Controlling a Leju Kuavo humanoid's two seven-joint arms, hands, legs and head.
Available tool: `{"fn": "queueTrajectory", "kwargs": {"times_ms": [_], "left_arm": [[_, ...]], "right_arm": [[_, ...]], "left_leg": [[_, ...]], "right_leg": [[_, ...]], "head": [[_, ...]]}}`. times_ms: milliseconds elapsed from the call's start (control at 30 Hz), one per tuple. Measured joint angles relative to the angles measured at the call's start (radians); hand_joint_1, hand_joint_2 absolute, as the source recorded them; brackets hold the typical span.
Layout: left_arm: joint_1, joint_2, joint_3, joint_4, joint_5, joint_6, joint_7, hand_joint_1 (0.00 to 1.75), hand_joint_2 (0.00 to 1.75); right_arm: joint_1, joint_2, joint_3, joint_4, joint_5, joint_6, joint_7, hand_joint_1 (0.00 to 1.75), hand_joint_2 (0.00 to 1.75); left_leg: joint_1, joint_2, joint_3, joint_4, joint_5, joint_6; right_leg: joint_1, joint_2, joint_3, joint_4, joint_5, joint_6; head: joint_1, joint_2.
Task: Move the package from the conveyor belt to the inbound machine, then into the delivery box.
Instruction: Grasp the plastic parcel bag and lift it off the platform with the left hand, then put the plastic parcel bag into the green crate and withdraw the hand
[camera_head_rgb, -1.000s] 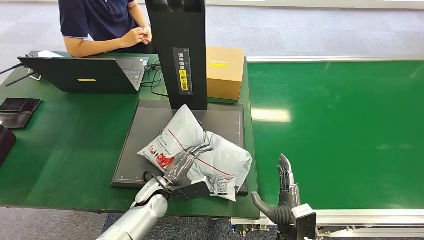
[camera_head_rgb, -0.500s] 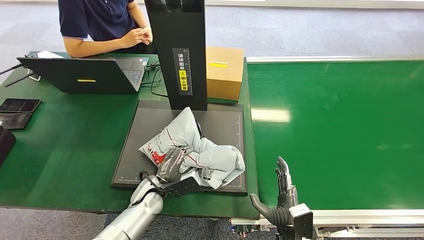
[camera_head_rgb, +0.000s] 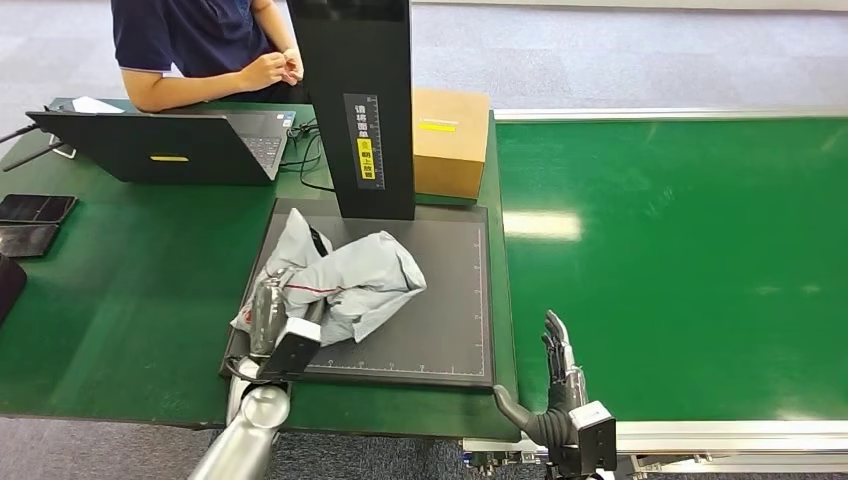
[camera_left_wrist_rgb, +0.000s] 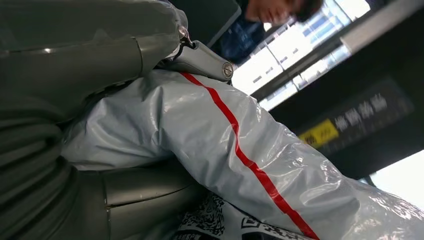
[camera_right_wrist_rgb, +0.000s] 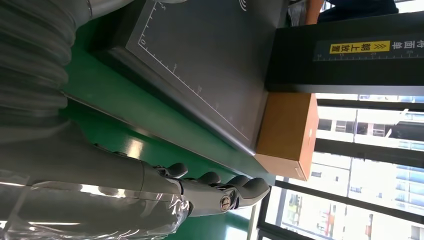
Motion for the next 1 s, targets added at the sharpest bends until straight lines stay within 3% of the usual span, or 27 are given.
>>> {"fn": "queueTrajectory", "kwargs": {"times_ms": [467,733,1000], "left_arm": [[0.055,0.067,0.167,-0.085,0.276,0.132,0.000,1.75,1.75],[0.063,0.085,0.285,-0.073,0.306,0.144,0.000,1.75,1.75],[0.036,0.087,0.408,0.028,0.280,0.144,-0.001,1.75,1.75]], "right_arm": [[-0.025,0.002,0.036,0.037,-0.011,-0.002,0.000,0.00,1.75],[-0.052,0.002,0.058,0.065,-0.020,-0.013,0.000,0.00,1.75],[-0.061,0.003,0.068,0.080,-0.018,-0.020,0.000,0.00,1.75]], "left_leg": [[0.000,0.000,-0.001,0.000,0.000,0.000],[0.000,0.000,-0.001,0.000,0.000,0.000],[0.000,0.000,-0.001,0.000,0.000,0.000]], "right_leg": [[0.000,0.000,-0.001,0.000,0.000,0.000],[0.000,0.000,-0.001,0.000,0.000,0.000],[0.000,0.000,-0.001,0.000,0.000,0.000]], "head": [[0.000,0.000],[0.000,0.000],[0.000,0.000]]}}
